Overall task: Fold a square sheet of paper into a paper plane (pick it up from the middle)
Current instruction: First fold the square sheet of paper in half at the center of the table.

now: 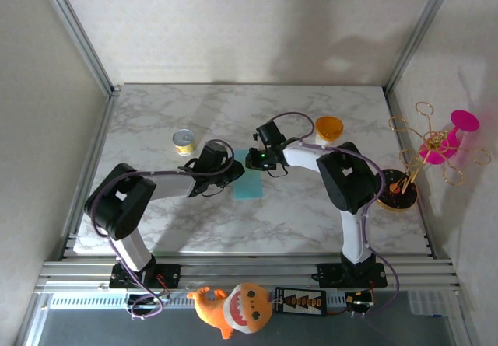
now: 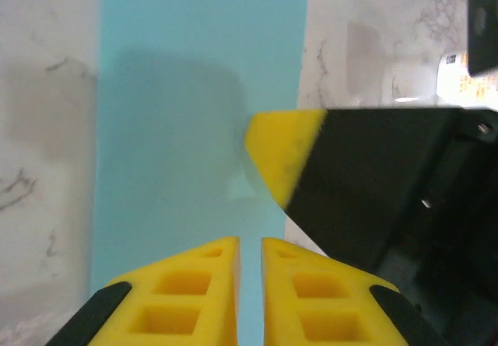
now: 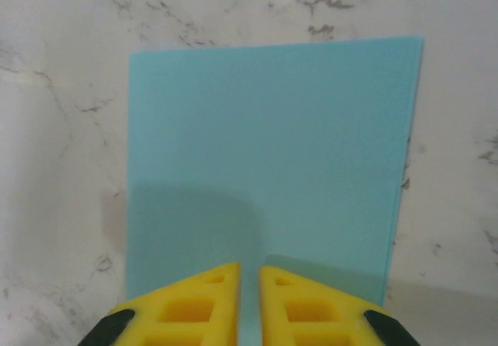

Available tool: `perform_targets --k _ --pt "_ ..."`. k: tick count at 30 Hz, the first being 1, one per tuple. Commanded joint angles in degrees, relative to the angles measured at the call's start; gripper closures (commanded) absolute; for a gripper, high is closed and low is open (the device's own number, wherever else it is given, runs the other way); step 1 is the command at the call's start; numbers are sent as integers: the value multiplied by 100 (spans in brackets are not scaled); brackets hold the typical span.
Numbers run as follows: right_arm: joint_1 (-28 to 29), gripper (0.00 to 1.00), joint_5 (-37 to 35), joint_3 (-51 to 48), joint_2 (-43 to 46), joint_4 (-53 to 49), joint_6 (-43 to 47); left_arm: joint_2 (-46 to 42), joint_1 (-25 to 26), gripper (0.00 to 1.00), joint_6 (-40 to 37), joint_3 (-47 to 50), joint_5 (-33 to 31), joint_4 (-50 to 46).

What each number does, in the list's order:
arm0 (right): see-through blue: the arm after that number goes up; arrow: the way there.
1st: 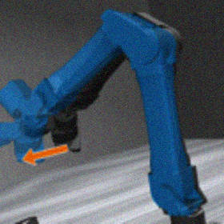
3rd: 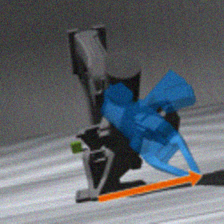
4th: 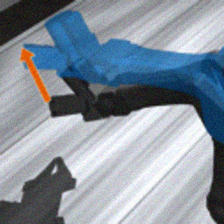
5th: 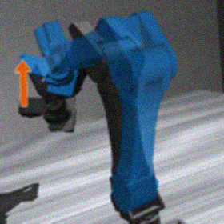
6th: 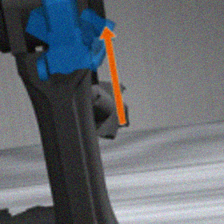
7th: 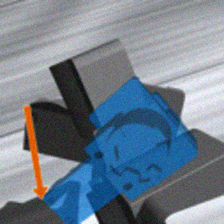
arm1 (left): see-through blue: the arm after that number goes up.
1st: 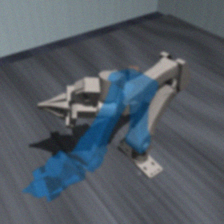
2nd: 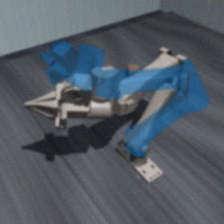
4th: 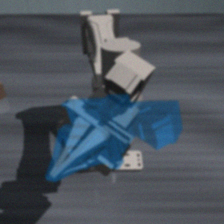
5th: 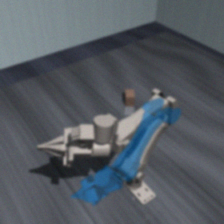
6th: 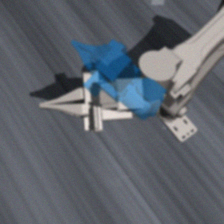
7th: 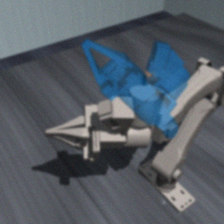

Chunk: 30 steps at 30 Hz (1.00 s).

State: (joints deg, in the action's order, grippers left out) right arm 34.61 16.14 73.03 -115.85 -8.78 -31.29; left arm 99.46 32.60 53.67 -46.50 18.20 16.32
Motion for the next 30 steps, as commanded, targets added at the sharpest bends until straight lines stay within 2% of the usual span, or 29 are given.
perform_targets --k 1,5,11,20,30 --pt "-101 80 -135 -284 748 154 -150 156 19 86 -50 -275 -217 -190" --pt "-232 75 -359 -714 1201 148 -446 404 10 87 -65 -459 -292 -293" --pt "-336 69 -260 -1302 1637 225 -791 501 -56 89 -78 -443 -582 -463" --pt "-330 61 275 -2102 1962 378 -1389 610 -106 90 54 -109 -672 -201" --pt "-332 58 1019 -2544 1913 538 -1722 566 -105 90 49 212 -782 -111"
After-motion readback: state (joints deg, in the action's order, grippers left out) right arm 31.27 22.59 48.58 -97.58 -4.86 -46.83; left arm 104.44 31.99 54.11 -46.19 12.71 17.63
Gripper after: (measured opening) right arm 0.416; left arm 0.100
